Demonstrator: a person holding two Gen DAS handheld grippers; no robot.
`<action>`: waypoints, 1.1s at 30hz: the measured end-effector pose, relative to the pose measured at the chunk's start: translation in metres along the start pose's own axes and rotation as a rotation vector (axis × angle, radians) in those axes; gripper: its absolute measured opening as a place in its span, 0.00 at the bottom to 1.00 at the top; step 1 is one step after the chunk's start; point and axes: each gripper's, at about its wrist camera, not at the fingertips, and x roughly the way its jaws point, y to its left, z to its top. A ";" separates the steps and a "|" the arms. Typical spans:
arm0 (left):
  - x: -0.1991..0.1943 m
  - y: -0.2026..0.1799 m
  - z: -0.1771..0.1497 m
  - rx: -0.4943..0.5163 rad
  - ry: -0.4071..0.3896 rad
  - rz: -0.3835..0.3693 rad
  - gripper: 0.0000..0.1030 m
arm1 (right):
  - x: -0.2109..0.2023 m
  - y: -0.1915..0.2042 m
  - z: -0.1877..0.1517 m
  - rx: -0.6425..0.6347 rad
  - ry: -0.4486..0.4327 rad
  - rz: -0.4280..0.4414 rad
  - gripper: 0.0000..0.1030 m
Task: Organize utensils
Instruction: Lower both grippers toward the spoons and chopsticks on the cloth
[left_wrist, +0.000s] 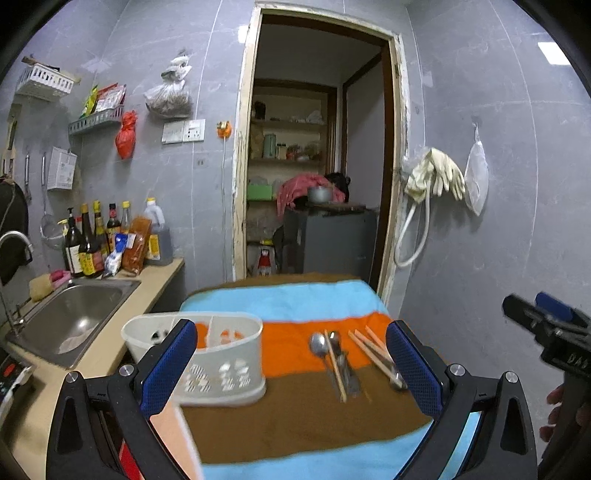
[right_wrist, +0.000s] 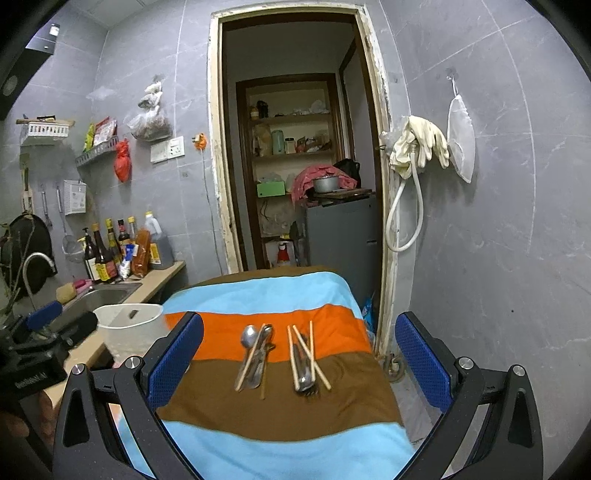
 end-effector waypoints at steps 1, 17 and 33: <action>0.008 -0.003 0.003 -0.002 -0.002 0.002 0.99 | 0.008 -0.003 0.002 -0.002 0.003 0.003 0.99; 0.145 -0.043 0.005 0.000 0.101 0.051 1.00 | 0.168 -0.052 0.005 -0.020 0.149 0.035 0.99; 0.266 -0.056 -0.040 0.035 0.297 0.114 0.99 | 0.318 -0.074 -0.054 0.072 0.376 0.165 0.99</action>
